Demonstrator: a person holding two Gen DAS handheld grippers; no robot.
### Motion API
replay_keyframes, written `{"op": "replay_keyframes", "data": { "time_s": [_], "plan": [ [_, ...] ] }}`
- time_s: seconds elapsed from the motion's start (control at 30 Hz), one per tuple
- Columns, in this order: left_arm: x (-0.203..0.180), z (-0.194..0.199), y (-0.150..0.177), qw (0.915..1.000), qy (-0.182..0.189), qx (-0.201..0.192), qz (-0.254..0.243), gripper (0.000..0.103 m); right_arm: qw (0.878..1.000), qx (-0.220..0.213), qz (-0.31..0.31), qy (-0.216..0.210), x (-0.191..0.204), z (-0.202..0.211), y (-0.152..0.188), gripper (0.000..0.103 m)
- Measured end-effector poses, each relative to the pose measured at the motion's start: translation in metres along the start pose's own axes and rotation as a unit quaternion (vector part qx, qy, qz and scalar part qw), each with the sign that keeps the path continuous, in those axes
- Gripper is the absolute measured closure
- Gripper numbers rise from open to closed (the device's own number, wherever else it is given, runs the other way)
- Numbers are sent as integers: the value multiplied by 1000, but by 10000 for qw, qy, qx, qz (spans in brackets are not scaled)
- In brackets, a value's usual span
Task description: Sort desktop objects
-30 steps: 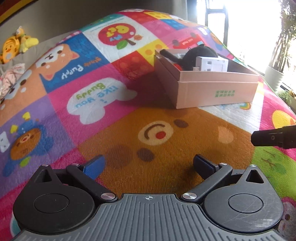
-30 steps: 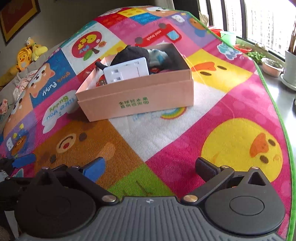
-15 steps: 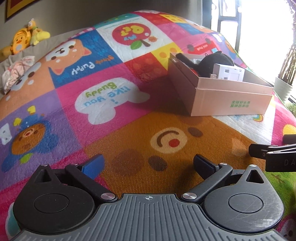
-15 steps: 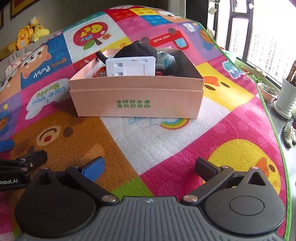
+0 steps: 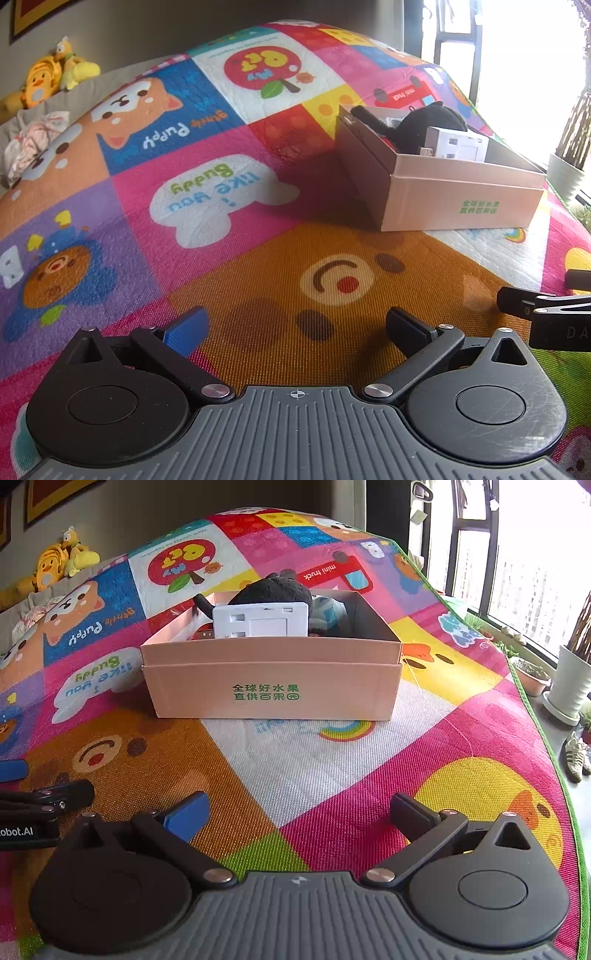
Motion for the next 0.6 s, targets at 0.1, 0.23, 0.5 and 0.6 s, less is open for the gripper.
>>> {"op": "replay_keyframes", "data": {
  "time_s": [0.1,0.23,0.5,0.6],
  "plan": [
    [0,0,0,10000,1,0,1,0,10000,-1,1,0,0,0,0,0],
    [0,0,0,10000,1,0,2,0,10000,0,2,1,0,0,0,0],
    [1,0,0,10000,0,0,-1,0,10000,1,-1,-1,0,0,0,0],
    [1,0,0,10000,-1,0,-1,0,10000,-1,31,22,1,0,0,0]
  ]
}}
Point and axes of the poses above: each gripper's, at about its wrist camera, not at the fingertips, and z roughly against the way its jaws point, x to its left, y to its underside, the point moved 3 cm from there along -z, roughly the way its jaws point, and after that the axes turned 2 degrees about -x, right-handed, at the moved point
